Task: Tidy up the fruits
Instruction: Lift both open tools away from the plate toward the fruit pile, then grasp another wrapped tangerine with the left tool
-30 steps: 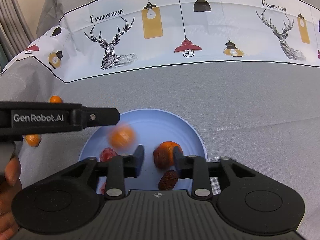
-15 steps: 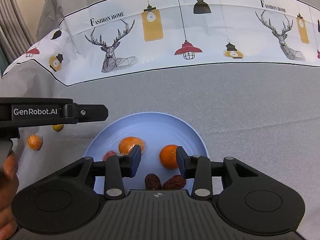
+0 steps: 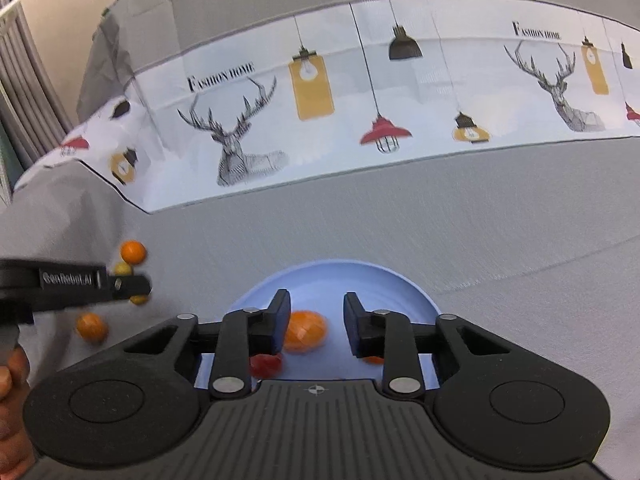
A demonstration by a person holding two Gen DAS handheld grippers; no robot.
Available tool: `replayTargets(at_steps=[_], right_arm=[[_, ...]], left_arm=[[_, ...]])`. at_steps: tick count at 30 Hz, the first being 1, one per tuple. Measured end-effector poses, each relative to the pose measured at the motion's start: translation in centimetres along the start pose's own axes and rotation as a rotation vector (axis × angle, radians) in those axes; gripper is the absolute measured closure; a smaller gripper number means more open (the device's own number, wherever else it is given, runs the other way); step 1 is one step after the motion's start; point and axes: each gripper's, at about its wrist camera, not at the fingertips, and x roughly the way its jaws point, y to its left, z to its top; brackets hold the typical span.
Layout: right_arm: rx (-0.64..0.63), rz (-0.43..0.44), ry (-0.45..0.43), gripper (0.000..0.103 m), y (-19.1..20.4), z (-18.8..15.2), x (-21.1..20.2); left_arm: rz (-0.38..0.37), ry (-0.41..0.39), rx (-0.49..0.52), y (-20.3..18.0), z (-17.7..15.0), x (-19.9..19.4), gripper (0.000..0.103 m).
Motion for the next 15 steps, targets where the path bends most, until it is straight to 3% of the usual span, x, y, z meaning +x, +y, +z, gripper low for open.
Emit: replayTargets(at_steps=[3, 7, 9, 12, 15], right_arm=[[0.001, 0.028, -0.016, 0.076, 1.0, -0.2, -0.1], [-0.003, 0.078, -0.005, 0.075, 2.4, -0.7, 0.1], [-0.011, 0.101, -0.003, 0.075, 3.1, -1.0, 0.2], [-0.033, 0.132, 0.005, 0.075, 4.2, -1.2, 0.3], [-0.069, 0.143, 0.009, 0.075, 5.0, -1.4, 0.2]], left_arm=[[0.159, 0.021, -0.05, 2.6, 0.5, 0.2, 0.075], [0.297, 0.063, -0.123, 5.8, 0.9, 0.6, 0.058], [0.317, 0.094, -0.146, 6.8, 1.0, 1.0, 0.057], [0.328, 0.106, -0.146, 7.2, 1.1, 1.2, 0.041], [0.325, 0.037, -0.095, 7.3, 0.7, 1.2, 0.027]])
